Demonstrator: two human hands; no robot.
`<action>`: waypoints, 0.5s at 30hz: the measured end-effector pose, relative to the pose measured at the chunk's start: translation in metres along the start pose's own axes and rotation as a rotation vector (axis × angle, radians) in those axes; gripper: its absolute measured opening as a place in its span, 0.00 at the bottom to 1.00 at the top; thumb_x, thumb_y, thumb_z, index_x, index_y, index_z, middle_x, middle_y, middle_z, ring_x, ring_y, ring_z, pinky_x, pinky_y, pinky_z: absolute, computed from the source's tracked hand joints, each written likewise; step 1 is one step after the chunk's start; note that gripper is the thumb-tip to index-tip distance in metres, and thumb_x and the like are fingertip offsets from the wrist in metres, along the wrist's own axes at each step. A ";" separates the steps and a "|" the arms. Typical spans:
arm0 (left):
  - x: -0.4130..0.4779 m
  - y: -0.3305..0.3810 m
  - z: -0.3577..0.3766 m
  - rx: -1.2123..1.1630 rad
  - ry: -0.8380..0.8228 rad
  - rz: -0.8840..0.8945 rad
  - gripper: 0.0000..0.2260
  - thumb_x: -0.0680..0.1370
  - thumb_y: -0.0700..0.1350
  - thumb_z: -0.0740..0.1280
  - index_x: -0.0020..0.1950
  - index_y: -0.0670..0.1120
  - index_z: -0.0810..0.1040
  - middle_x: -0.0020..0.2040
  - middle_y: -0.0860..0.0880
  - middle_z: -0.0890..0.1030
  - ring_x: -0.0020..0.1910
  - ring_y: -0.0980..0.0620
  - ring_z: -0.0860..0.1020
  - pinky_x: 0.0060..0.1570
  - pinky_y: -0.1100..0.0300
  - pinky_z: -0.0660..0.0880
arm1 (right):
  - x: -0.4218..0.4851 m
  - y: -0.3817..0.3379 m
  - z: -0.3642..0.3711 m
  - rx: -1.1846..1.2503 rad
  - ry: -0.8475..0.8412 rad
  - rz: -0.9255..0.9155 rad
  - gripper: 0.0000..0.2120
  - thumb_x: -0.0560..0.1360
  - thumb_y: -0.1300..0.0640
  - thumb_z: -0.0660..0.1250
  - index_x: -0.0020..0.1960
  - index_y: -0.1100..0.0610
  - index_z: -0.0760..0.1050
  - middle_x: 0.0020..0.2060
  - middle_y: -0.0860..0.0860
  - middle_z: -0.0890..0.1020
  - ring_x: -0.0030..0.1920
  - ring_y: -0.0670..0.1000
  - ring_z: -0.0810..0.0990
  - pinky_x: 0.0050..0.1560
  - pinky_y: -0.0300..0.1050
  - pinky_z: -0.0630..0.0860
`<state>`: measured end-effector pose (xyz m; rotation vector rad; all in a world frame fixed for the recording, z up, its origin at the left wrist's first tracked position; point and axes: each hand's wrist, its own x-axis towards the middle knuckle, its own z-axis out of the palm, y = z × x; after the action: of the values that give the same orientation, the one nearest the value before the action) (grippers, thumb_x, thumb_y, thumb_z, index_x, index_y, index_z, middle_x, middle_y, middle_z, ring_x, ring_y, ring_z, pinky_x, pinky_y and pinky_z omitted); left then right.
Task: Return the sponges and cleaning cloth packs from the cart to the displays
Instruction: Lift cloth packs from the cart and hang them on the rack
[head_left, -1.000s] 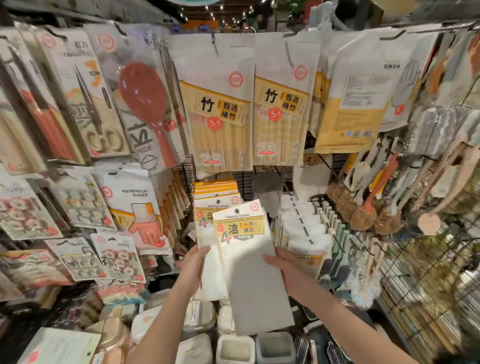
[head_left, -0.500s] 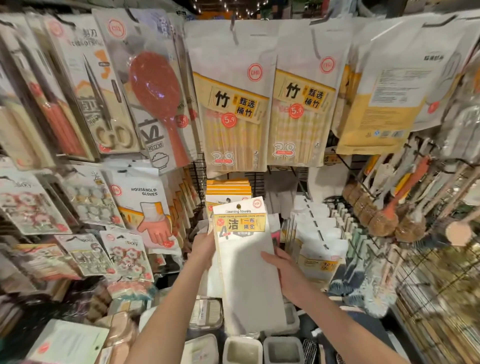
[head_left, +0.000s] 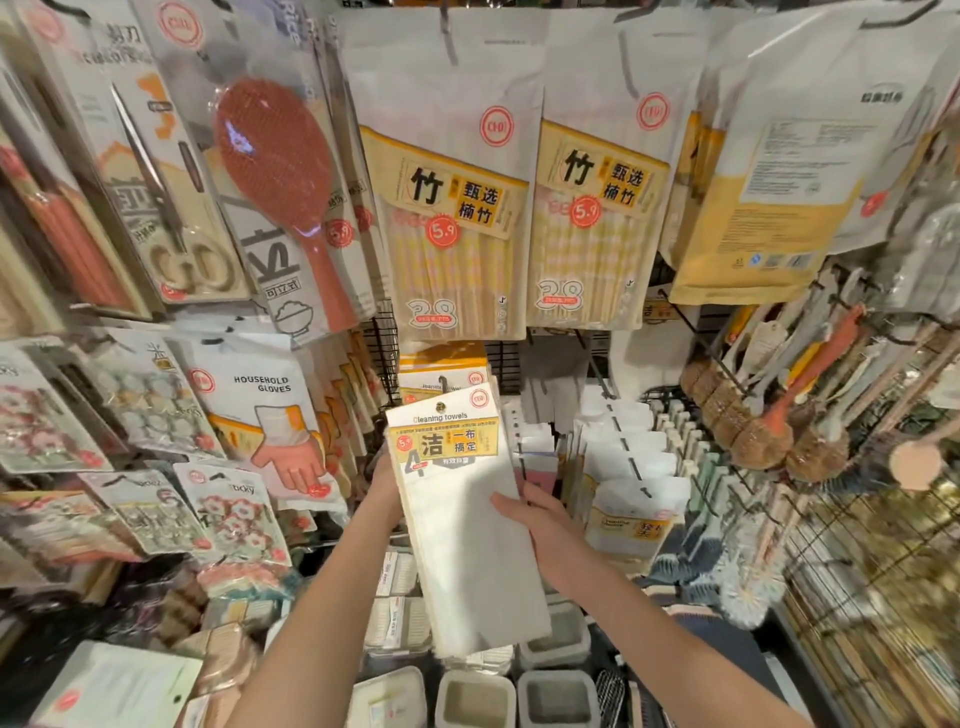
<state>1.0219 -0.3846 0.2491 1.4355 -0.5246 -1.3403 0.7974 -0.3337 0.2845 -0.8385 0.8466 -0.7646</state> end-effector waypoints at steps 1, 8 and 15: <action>0.000 0.000 -0.003 0.029 0.009 0.043 0.11 0.78 0.46 0.62 0.50 0.39 0.79 0.48 0.41 0.83 0.48 0.40 0.80 0.47 0.50 0.80 | 0.002 0.003 0.001 0.001 0.009 0.008 0.12 0.74 0.60 0.69 0.57 0.57 0.79 0.50 0.55 0.84 0.49 0.55 0.83 0.52 0.52 0.78; -0.031 0.013 -0.030 0.013 0.033 0.183 0.16 0.76 0.47 0.65 0.60 0.38 0.77 0.43 0.45 0.84 0.41 0.46 0.79 0.37 0.57 0.75 | 0.006 0.020 0.009 0.013 0.062 0.003 0.16 0.72 0.57 0.72 0.60 0.56 0.77 0.53 0.55 0.83 0.52 0.57 0.82 0.49 0.51 0.78; -0.059 0.013 -0.046 -0.073 0.039 0.200 0.08 0.80 0.43 0.63 0.56 0.41 0.75 0.48 0.42 0.83 0.45 0.47 0.80 0.45 0.56 0.76 | 0.019 0.022 0.020 -0.063 0.189 -0.019 0.12 0.75 0.56 0.69 0.57 0.57 0.77 0.52 0.58 0.83 0.54 0.60 0.81 0.53 0.55 0.78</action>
<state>1.0514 -0.3215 0.2786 1.3114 -0.5723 -1.1587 0.8284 -0.3334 0.2679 -0.8397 1.0362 -0.8474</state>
